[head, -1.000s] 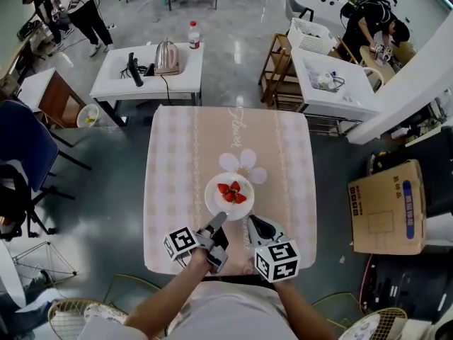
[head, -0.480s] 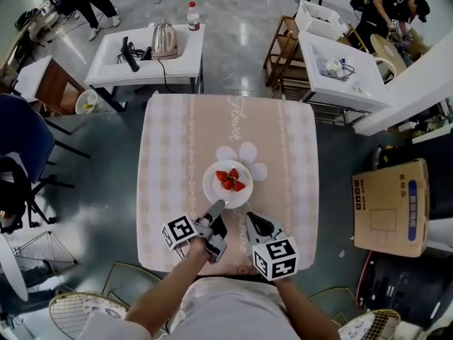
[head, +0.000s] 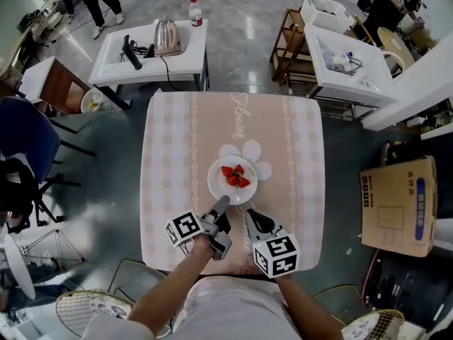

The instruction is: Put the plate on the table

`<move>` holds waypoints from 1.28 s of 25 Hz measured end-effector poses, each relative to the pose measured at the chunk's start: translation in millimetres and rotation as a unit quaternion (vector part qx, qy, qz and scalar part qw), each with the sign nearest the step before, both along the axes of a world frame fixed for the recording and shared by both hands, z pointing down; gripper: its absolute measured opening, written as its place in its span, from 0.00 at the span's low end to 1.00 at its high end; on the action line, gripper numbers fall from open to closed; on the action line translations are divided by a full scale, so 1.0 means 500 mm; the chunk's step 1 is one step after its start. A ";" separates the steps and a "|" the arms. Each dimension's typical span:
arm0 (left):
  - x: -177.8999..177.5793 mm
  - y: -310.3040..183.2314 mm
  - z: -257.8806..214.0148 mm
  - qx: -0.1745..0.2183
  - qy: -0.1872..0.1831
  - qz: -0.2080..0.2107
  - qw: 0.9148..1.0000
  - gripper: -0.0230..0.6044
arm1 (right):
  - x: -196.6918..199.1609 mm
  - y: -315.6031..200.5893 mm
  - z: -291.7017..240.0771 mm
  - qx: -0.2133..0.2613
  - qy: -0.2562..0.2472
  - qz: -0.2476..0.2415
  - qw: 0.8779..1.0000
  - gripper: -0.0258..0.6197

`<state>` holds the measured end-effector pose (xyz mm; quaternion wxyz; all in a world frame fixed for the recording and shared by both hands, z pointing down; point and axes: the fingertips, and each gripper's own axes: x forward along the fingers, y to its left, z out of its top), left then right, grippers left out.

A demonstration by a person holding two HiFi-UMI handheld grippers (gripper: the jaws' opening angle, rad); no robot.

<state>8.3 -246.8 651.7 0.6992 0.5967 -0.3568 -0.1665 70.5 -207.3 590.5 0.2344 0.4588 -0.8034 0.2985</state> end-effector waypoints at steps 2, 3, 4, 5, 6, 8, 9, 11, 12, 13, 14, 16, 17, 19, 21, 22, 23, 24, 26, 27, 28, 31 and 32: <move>0.000 -0.001 -0.001 0.009 -0.010 0.004 1.000 0.07 | 0.001 0.000 0.002 -0.001 -0.001 0.003 1.000 0.05; -0.001 -0.001 0.001 0.010 -0.016 0.005 1.000 0.07 | 0.001 0.000 0.003 -0.002 -0.001 0.004 1.000 0.05; -0.001 -0.001 0.004 0.007 -0.021 0.006 1.000 0.07 | 0.002 0.000 0.003 -0.002 -0.002 0.005 1.000 0.05; -0.002 0.000 0.007 0.002 -0.027 0.006 1.000 0.07 | 0.002 0.001 0.003 -0.002 -0.002 0.005 1.000 0.05; -0.003 0.002 0.010 -0.002 -0.032 0.007 0.999 0.07 | 0.002 0.002 0.004 -0.001 -0.002 0.006 1.000 0.05; -0.002 0.004 0.012 -0.006 -0.040 0.012 0.999 0.07 | 0.001 0.004 0.004 -0.001 -0.003 0.006 1.000 0.05; 0.001 0.004 0.011 -0.006 -0.041 0.016 0.999 0.09 | 0.001 0.005 0.005 -0.001 -0.003 0.007 1.000 0.05; 0.006 0.006 0.011 -0.009 -0.043 0.022 0.999 0.19 | 0.002 0.006 0.005 -0.001 -0.004 0.009 1.000 0.05; 0.007 0.007 0.011 -0.013 -0.047 0.025 0.999 0.22 | 0.001 0.006 0.004 -0.001 -0.006 0.010 1.000 0.05; 0.006 0.009 0.012 -0.016 -0.053 0.027 0.998 0.23 | -0.001 0.006 0.002 0.000 -0.007 0.011 1.000 0.05; 0.005 0.011 0.013 -0.018 -0.062 0.031 0.997 0.24 | -0.002 0.008 0.001 0.000 -0.009 0.011 1.000 0.05; 0.003 0.012 0.013 -0.019 -0.082 0.039 0.996 0.25 | -0.004 0.010 -0.002 0.002 -0.011 0.011 1.000 0.05; 0.003 0.013 0.013 -0.020 -0.092 0.045 0.994 0.26 | -0.003 0.010 -0.003 0.003 -0.012 0.012 1.000 0.05; 0.003 0.013 0.014 -0.022 -0.117 0.059 0.991 0.28 | 0.000 0.011 -0.004 0.003 -0.013 0.015 1.000 0.05; 0.000 0.013 0.013 -0.019 -0.146 0.075 0.986 0.30 | 0.001 0.012 -0.006 0.004 -0.015 0.018 1.000 0.05; -0.002 0.012 0.012 -0.017 -0.159 0.081 0.984 0.31 | 0.001 0.013 -0.006 0.005 -0.015 0.019 1.000 0.05; -0.004 0.011 0.011 -0.014 -0.171 0.086 0.981 0.32 | 0.002 0.013 -0.007 0.006 -0.016 0.021 1.000 0.05; -0.006 0.011 0.012 -0.011 -0.182 0.091 0.979 0.33 | 0.004 0.013 -0.007 0.007 -0.015 0.023 1.000 0.05; -0.010 0.017 0.015 -0.010 -0.203 0.103 0.974 0.33 | 0.008 0.016 -0.009 0.008 -0.016 0.029 0.999 0.05; -0.014 0.023 0.018 -0.012 -0.212 0.110 0.971 0.33 | 0.009 0.018 -0.011 0.008 -0.016 0.031 0.999 0.05; -0.017 0.028 0.020 -0.015 -0.218 0.114 0.969 0.34 | 0.008 0.019 -0.013 0.010 -0.017 0.032 0.999 0.05; -0.023 0.038 0.017 -0.019 -0.216 0.119 0.969 0.34 | 0.006 0.020 -0.019 0.016 -0.017 0.034 0.999 0.05; -0.022 0.040 0.012 -0.017 -0.214 0.121 0.969 0.34 | 0.005 0.021 -0.021 0.017 -0.017 0.035 0.999 0.05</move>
